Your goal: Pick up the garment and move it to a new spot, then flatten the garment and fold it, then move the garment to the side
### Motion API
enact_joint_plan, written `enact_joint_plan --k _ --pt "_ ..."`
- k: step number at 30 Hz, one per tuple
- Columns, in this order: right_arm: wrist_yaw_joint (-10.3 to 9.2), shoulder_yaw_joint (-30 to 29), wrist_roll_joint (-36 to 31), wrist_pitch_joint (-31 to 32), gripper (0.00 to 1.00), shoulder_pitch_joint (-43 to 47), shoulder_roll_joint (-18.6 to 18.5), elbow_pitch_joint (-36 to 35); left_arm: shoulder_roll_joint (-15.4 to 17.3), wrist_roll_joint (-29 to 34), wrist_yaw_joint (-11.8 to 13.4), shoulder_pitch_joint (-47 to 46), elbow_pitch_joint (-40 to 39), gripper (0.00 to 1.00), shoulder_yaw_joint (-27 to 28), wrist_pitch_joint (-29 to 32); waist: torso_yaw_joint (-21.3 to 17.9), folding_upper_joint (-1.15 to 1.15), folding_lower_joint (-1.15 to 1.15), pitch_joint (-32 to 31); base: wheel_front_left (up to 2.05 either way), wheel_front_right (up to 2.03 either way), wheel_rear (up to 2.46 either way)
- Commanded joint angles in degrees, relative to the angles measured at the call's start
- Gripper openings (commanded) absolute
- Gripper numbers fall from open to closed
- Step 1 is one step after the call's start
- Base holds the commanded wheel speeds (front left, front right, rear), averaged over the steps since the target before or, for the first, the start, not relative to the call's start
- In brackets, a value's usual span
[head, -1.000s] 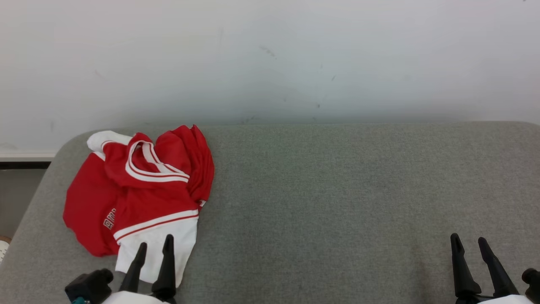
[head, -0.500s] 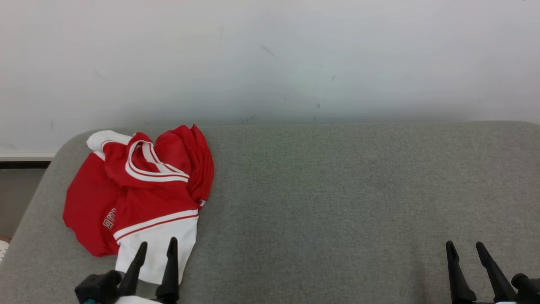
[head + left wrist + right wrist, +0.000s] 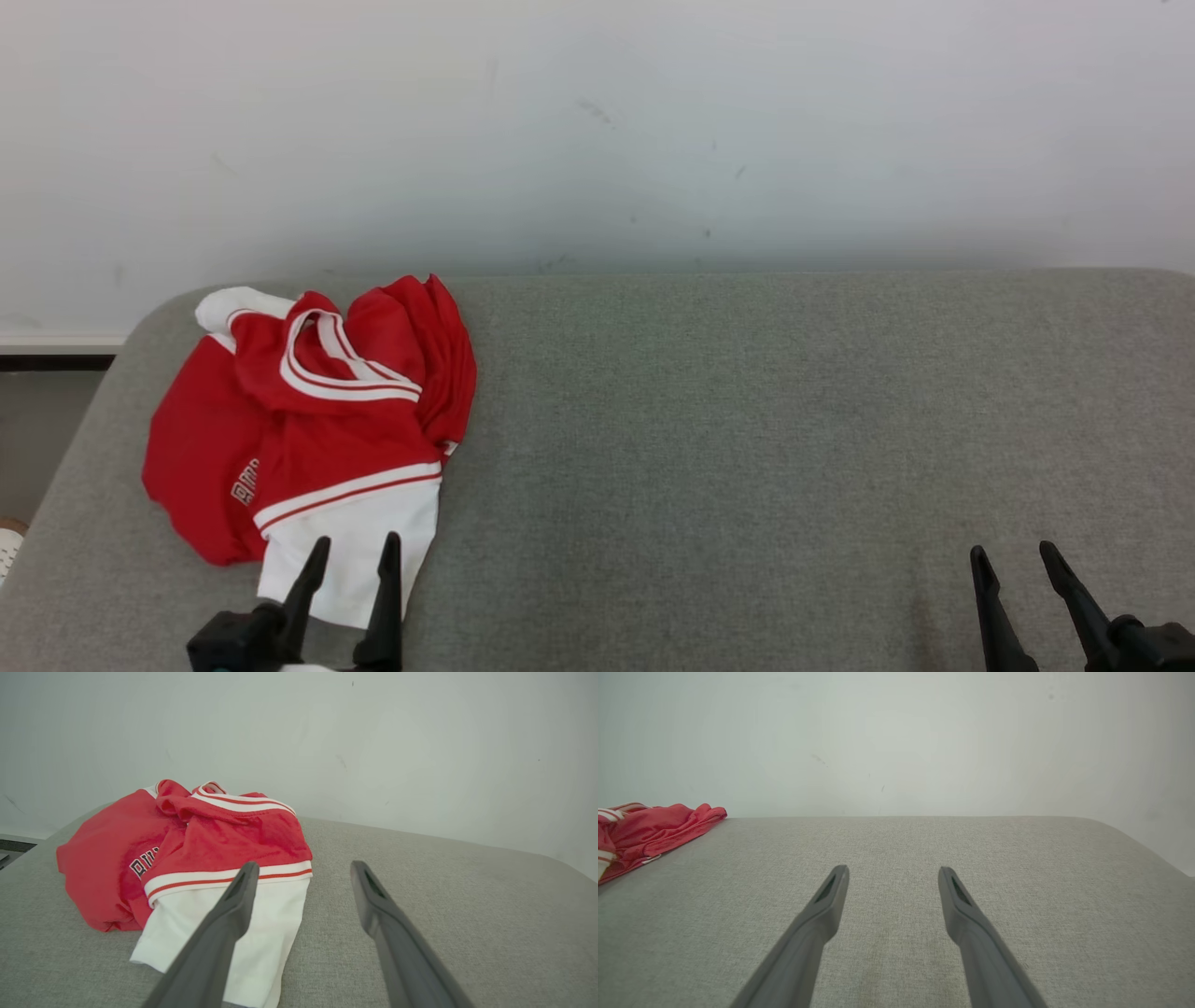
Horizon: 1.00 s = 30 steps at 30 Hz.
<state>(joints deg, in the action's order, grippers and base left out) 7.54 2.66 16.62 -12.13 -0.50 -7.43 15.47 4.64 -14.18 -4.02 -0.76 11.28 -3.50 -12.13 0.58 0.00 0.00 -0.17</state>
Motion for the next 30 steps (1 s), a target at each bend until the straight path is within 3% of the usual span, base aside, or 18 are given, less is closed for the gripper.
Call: enact_joint_plan --k 1,26,30 --pt "-0.08 0.0 -1.5 -0.5 1.0 0.3 -0.6 0.0 0.3 1.9 -0.1 0.3 0.0 1.0 0.1 -0.6 0.1 0.0 0.0 0.0 0.0 0.0 0.0" --pt "-0.1 1.9 -11.3 -3.2 1.0 0.5 -0.9 0.7 -0.1 13.4 -0.5 0.5 -0.8 1.0 0.3 -3.2 -1.4 0.0 0.0 0.5 0.0 0.0 0.0" --pt "-0.1 1.9 -11.1 -3.0 1.0 0.1 -0.8 0.7 -0.2 12.9 -0.6 -0.4 -0.6 1.0 0.4 -3.0 -1.8 0.0 0.0 0.9 0.0 0.0 0.0"
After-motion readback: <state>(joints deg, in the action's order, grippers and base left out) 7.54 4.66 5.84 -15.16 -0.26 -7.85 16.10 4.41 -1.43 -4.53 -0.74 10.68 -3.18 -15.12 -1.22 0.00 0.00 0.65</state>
